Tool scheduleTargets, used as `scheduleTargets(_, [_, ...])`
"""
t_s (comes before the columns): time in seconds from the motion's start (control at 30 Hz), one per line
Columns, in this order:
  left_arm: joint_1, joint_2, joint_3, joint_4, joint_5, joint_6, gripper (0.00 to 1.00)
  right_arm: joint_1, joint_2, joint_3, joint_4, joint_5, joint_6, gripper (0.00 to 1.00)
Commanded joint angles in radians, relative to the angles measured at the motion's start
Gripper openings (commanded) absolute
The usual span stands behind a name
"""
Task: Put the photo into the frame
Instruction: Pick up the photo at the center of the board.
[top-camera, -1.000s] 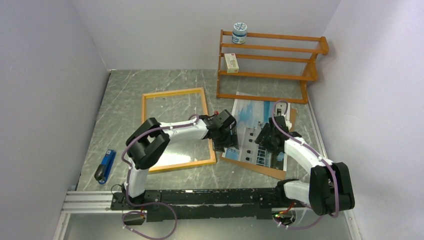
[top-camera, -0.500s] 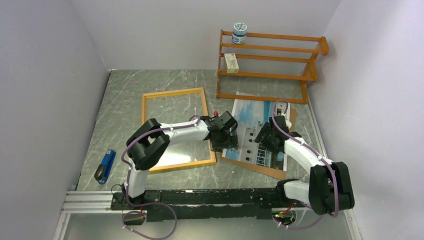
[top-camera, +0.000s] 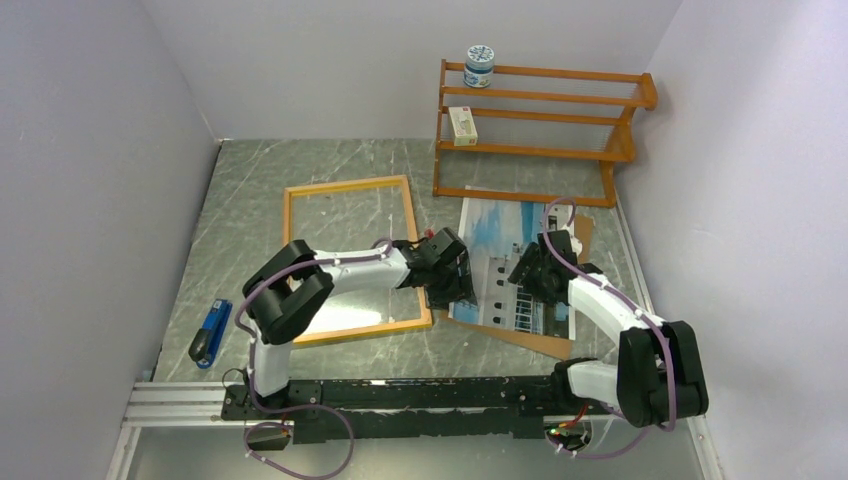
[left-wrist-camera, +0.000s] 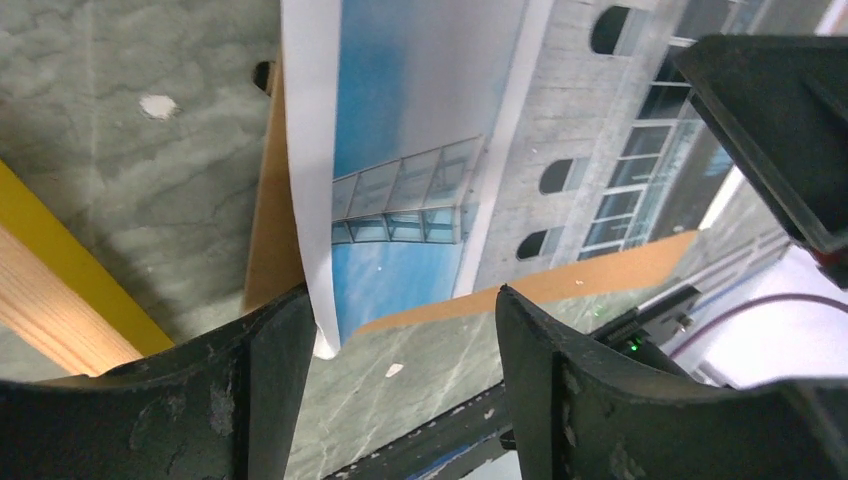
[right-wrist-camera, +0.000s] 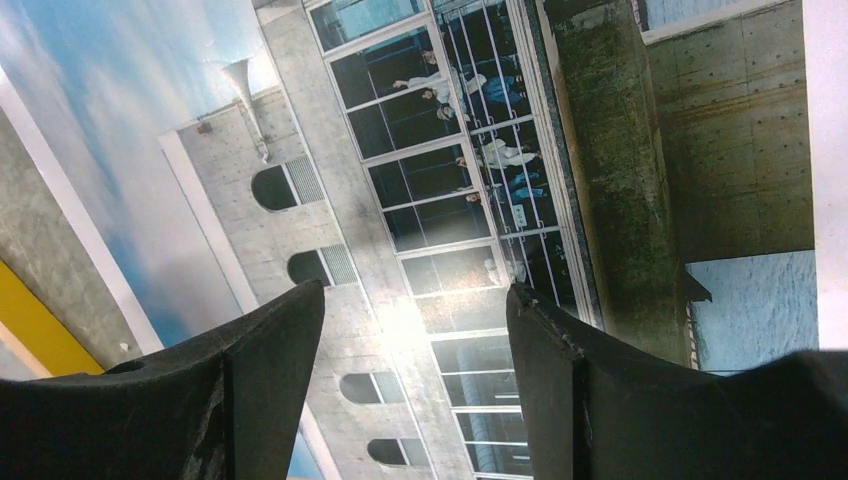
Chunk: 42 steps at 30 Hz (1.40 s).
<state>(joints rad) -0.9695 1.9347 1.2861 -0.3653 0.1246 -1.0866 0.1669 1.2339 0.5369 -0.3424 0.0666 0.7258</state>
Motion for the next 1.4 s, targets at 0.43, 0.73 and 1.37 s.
scheduleTargets(0.43, [0.029,-0.129,-0.226,0.341,0.061,-0.162,0.69,0.0,0.065,-0.067,-0.058,-0.039,0.007,0.71])
scheduleTargets(0.73, [0.029,-0.142,-0.2,0.24,0.032,-0.16,0.36,-0.001,0.067,-0.068,-0.056,-0.039,0.011,0.7])
scheduleTargets(1.37, [0.09,-0.352,-0.105,-0.188,0.121,0.168,0.02,0.005,-0.148,0.168,-0.202,-0.036,-0.108,0.74])
